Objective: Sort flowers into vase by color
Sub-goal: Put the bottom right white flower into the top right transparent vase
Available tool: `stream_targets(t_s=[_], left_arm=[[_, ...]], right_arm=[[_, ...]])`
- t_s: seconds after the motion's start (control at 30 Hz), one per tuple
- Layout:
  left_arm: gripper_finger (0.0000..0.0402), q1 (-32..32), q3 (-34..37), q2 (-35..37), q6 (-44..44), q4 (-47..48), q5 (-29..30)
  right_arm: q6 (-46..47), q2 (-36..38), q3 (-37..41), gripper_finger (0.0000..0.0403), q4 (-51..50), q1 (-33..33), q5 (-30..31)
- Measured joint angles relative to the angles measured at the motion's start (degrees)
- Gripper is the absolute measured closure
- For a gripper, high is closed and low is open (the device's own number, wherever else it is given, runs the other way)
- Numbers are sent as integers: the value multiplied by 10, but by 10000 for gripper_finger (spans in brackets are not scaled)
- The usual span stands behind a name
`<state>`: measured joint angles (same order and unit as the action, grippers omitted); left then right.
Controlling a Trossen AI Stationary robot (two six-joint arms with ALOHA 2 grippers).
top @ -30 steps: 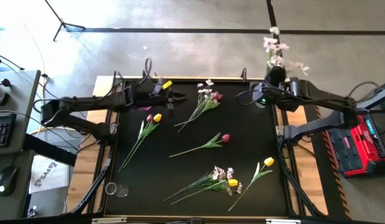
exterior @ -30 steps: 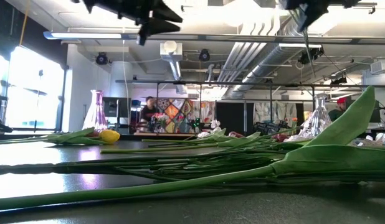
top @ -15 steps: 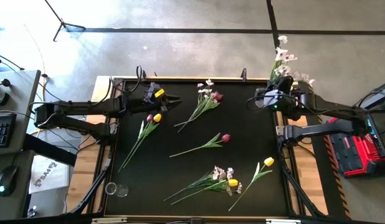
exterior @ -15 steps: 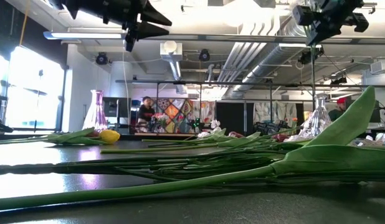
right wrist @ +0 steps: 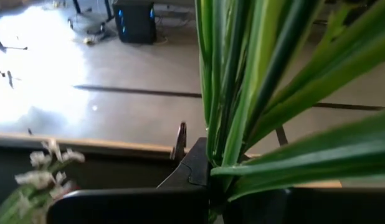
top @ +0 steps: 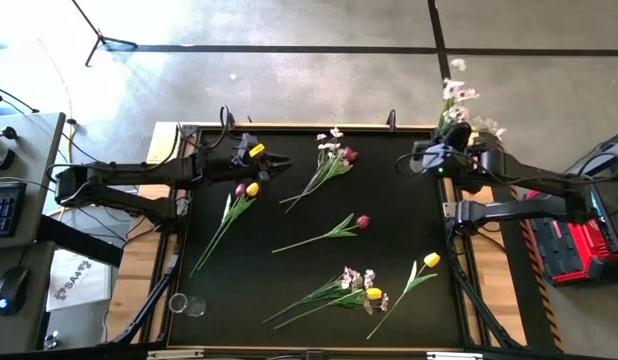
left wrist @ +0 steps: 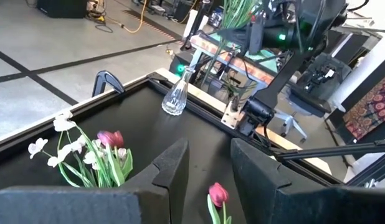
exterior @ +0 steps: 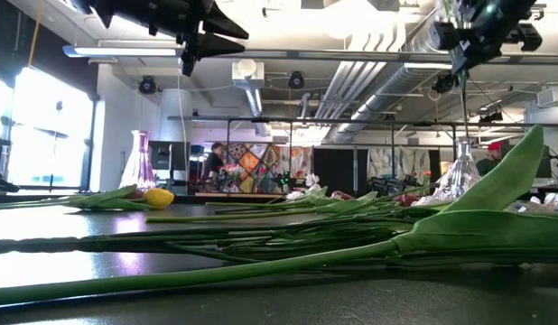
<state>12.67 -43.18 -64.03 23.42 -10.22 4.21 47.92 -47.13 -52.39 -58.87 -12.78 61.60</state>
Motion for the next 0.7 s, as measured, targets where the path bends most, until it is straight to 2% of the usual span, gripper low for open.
stream_targets(t_s=[0.17, 0.3, 0.57, 0.7], left_arm=[[295, 0, 0, -12, 0, 1, 0], [296, 0, 0, -24, 0, -4, 0], [295, 0, 0, -49, -3, -23, 0], [295, 0, 0, -64, -12, -46, 0]], right_arm=[[26, 31, 45, 403, -2, 0, -2], [32, 63, 44, 403, 5, 0, 22], [-118, 87, 7, 403, 105, -1, 107], [-150, 68, 7, 403, 125, -22, 118]])
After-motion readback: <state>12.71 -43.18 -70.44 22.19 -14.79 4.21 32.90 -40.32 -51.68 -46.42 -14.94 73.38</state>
